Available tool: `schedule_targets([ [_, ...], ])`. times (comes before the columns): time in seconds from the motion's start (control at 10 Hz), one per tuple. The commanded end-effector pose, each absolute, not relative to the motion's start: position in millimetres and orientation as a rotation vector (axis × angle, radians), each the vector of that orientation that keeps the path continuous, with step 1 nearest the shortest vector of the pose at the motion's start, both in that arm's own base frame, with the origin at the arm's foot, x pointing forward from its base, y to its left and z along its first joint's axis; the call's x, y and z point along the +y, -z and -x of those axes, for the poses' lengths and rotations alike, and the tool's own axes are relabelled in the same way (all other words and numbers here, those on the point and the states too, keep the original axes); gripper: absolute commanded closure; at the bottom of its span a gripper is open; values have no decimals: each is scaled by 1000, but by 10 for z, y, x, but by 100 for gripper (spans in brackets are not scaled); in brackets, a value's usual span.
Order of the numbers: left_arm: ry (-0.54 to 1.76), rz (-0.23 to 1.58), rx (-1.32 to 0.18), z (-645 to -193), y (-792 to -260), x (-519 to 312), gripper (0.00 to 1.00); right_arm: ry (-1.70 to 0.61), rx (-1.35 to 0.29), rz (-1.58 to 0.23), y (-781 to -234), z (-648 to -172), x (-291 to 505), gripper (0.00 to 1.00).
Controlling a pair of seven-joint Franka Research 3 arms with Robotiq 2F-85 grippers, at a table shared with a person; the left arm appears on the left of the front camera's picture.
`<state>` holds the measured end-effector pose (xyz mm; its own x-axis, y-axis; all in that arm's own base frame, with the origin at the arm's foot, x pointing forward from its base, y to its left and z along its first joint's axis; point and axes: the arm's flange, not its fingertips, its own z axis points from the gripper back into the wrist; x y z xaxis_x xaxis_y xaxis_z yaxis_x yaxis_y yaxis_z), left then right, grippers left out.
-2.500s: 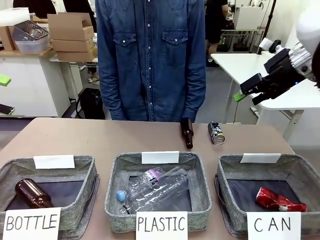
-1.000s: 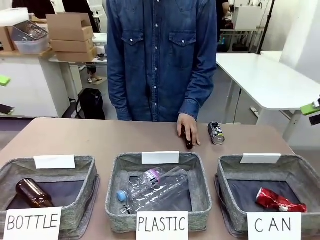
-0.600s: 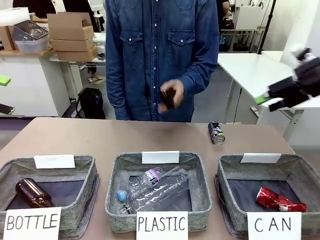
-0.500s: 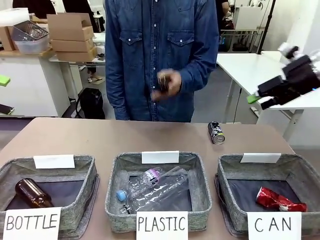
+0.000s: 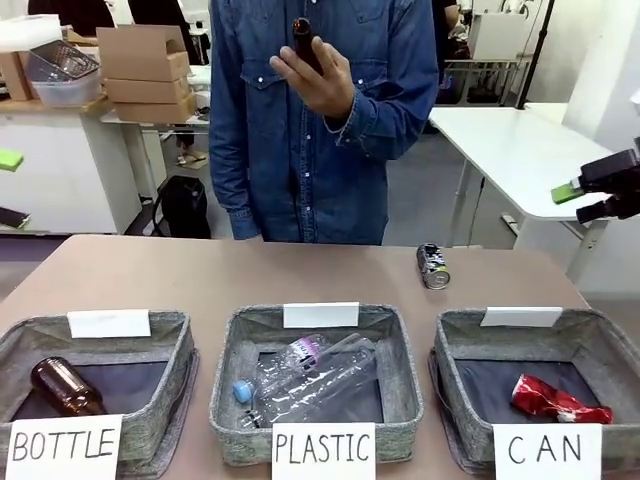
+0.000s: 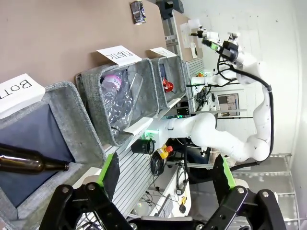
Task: Sort the can waste into the basket.
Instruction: Pick up the can waste from the table and place it in the right Fabric basket.
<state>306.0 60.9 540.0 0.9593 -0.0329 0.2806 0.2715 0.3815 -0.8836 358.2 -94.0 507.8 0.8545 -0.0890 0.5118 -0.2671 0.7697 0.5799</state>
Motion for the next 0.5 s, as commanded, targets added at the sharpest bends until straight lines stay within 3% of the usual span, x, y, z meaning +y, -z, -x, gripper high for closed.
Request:
schedule_targets([
  [0.0,214,1169,-231,-3037,-5411,630,0,-23,-577,-702,-5002,-3461,-869,0],
  [0.4,214,1169,-231,-3037,-5411,630,0,-88,-553,-499,-5101,-4238,-110,0],
])
